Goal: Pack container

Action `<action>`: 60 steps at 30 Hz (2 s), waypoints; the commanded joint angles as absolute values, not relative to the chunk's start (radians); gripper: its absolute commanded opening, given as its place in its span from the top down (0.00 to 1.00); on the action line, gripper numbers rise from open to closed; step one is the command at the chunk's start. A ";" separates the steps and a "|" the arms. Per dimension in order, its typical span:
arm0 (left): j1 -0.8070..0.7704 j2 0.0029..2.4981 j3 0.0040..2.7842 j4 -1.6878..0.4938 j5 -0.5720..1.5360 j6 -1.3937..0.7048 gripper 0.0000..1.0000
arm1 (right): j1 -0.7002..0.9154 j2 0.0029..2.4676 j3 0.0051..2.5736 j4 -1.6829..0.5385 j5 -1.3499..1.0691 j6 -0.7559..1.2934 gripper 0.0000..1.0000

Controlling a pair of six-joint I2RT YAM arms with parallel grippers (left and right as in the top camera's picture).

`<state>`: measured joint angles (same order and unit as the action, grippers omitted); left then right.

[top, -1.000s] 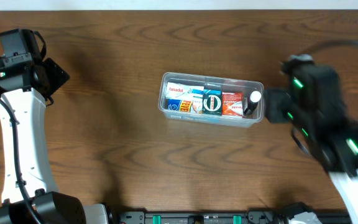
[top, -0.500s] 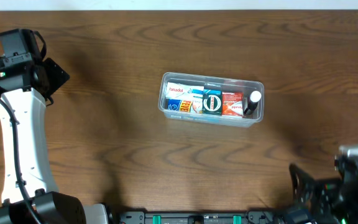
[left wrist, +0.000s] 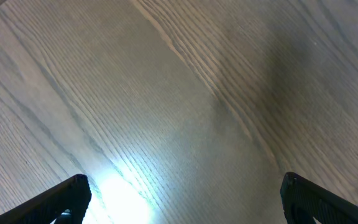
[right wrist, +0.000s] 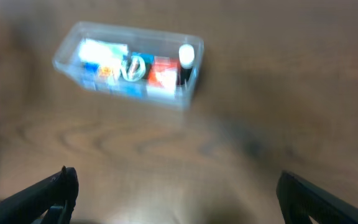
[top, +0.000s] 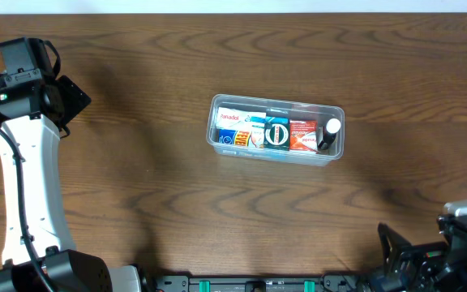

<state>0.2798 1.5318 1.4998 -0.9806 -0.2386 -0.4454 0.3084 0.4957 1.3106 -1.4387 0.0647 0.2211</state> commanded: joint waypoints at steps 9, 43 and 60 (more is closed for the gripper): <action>0.283 1.541 1.509 -0.983 -0.240 -0.451 0.02 | 0.265 0.234 0.884 -0.857 0.082 0.088 0.01; 0.283 1.541 1.509 -0.983 -0.240 -0.451 0.02 | 0.104 0.005 0.006 -0.053 -0.034 0.011 0.01; 0.283 1.541 1.509 -0.983 -0.240 -0.451 0.02 | 0.104 0.006 0.006 -0.072 -0.031 -0.040 0.01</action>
